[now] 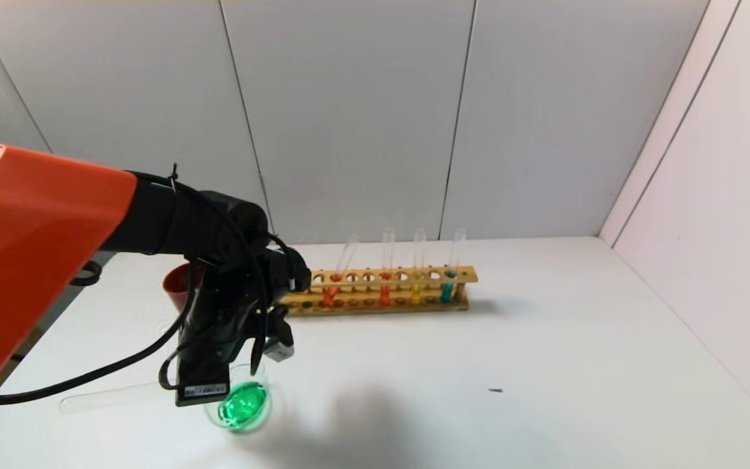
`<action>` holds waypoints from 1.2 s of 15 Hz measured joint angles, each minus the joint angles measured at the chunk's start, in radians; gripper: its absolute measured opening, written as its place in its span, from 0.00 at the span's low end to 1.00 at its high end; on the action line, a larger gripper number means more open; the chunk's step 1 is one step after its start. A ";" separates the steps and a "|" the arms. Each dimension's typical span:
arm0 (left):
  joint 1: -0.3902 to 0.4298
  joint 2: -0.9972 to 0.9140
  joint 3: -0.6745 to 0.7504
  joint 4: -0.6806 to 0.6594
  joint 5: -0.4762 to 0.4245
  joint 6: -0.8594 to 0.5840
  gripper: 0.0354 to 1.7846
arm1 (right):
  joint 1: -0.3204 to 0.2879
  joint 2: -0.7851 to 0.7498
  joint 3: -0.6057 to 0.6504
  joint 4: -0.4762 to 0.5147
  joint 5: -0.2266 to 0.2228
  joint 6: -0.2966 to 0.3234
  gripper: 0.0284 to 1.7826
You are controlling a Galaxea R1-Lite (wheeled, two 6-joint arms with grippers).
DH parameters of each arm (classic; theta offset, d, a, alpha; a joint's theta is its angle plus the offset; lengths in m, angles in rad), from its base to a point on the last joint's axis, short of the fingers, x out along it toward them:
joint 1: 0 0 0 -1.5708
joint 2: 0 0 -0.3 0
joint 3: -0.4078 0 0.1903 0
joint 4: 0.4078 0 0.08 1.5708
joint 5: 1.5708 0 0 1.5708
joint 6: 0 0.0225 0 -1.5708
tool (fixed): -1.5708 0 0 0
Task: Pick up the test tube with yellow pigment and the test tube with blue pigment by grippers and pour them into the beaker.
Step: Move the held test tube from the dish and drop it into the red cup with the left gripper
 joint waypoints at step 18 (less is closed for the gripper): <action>0.229 -0.498 0.111 -0.521 -0.258 -0.234 0.15 | 0.000 0.000 0.000 0.000 0.000 0.000 0.95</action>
